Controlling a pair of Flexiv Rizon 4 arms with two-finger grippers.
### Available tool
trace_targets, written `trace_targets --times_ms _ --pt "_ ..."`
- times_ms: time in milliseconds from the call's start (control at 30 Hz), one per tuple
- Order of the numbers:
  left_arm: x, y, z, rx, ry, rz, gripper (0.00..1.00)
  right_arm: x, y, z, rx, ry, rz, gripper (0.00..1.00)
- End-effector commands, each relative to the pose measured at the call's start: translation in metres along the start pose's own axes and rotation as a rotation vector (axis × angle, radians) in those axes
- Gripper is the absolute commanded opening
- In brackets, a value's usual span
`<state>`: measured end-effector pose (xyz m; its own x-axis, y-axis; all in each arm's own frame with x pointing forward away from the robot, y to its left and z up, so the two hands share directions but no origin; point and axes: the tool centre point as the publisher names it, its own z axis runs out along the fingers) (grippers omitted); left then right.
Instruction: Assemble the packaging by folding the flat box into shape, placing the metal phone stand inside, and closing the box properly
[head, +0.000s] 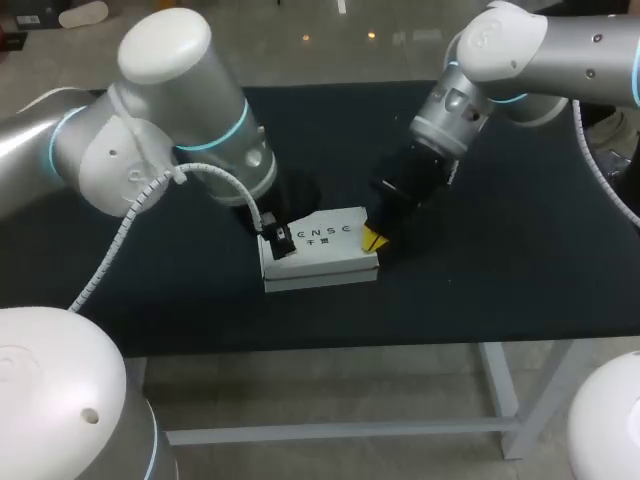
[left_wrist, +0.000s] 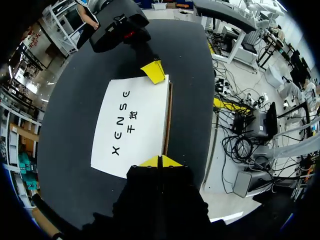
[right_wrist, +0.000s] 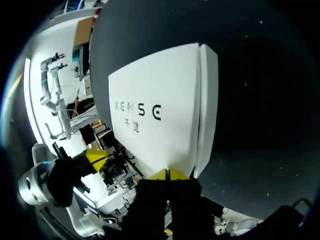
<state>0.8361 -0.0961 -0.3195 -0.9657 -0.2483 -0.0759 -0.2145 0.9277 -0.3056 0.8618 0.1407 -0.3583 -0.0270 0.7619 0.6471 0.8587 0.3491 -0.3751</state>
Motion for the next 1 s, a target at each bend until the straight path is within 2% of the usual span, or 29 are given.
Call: trace_targets --times_ms 33,367,567,1000 --pt "-0.010 0.014 0.011 0.089 0.050 -0.022 0.00 0.000 0.004 0.004 0.009 0.001 -0.002 0.00" --pt "-0.008 0.019 0.034 0.145 0.096 -0.041 0.00 -0.001 0.004 0.006 0.012 -0.004 -0.001 0.00" --pt "-0.007 0.019 0.041 0.121 0.096 -0.044 0.00 -0.001 0.005 0.007 0.014 -0.003 -0.001 0.00" --pt "-0.010 0.021 0.045 0.128 0.098 -0.051 0.00 -0.003 0.007 0.007 0.019 -0.009 -0.001 0.00"
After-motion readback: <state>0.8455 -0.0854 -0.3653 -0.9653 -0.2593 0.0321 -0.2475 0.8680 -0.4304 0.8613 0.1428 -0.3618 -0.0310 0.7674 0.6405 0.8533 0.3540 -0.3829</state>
